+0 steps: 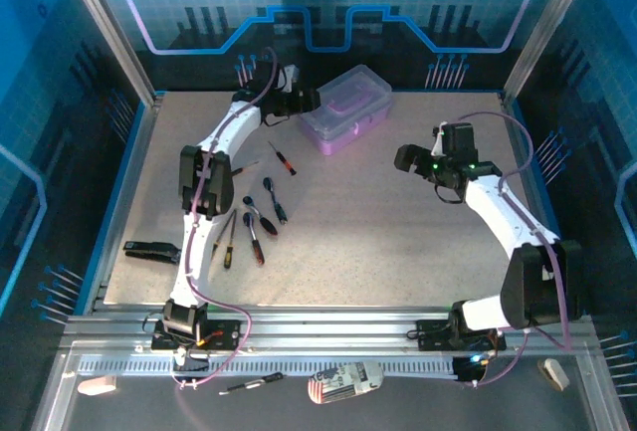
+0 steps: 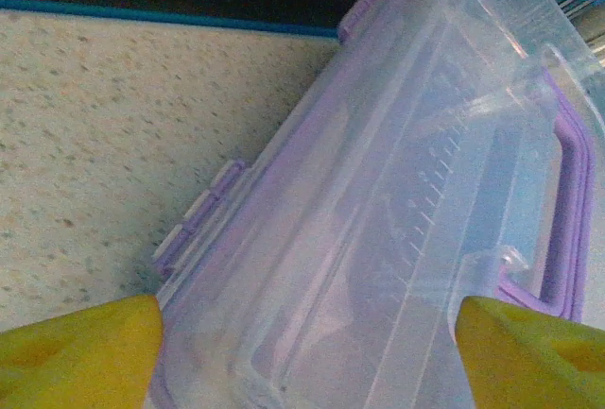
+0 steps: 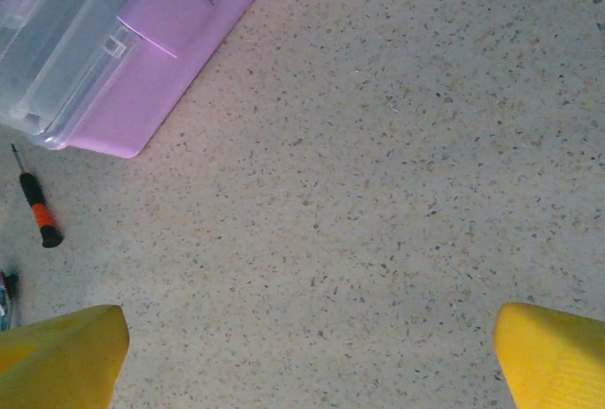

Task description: Pack the tool kit

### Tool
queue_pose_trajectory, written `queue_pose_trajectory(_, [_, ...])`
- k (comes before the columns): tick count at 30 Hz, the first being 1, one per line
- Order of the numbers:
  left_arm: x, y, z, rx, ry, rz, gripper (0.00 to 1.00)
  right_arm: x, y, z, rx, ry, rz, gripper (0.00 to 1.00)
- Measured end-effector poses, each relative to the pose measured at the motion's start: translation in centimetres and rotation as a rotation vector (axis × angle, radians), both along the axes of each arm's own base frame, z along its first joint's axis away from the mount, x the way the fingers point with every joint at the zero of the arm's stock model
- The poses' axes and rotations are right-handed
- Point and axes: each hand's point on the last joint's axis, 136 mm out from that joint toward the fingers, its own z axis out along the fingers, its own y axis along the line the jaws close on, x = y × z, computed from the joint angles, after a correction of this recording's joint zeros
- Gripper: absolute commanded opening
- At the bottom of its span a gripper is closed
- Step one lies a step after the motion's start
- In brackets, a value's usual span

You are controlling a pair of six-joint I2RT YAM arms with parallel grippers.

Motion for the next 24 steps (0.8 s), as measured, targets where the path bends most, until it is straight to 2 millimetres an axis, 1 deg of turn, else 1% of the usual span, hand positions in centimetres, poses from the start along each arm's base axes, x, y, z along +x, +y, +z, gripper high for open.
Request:
queue_pose_trajectory(2, [-1.3,-0.8,0.0,0.001,0.006,-0.016,0.79,0.4,0.0,-0.1,-0.007,0.005,0.000,1.00])
queue_pose_trajectory(4, [-3.5,-2.1,0.0,0.001,0.021,-0.039,0.79,1.1,0.0,0.2,-0.013,-0.002,0.003,1.00])
queue_pose_trajectory(9, [-10.2,-6.7,-0.4,-0.018,0.071,-0.101,0.75,3.0,-0.1,1.8,-0.021,-0.038,0.009,1.00])
queue_pose_trajectory(12, [-14.5,-8.6,-0.6,-0.061,0.102,-0.113,0.73,4.1,-0.2,2.6,-0.023,-0.056,0.010,1.00])
queue_pose_trajectory(16, [-19.3,-9.4,-0.7,-0.082,0.116,-0.105,0.73,4.2,0.1,2.2,-0.008,-0.044,0.024,1.00])
queue_pose_trajectory(19, [-22.5,-10.5,-0.6,-0.070,0.128,-0.121,0.74,4.0,0.5,1.6,0.010,-0.034,0.038,1.00])
queue_pose_trajectory(21, [-24.9,-11.3,-0.4,-0.052,0.139,-0.143,0.74,3.6,0.8,1.1,0.022,-0.021,0.048,1.00])
queue_pose_trajectory(22, [-25.9,-11.4,-0.3,-0.044,0.147,-0.153,0.75,3.4,1.0,0.8,0.025,-0.013,0.053,0.99])
queue_pose_trajectory(24, [-28.7,-11.3,-0.1,-0.025,0.171,-0.185,0.78,3.0,1.8,0.2,0.026,0.002,0.073,0.99])
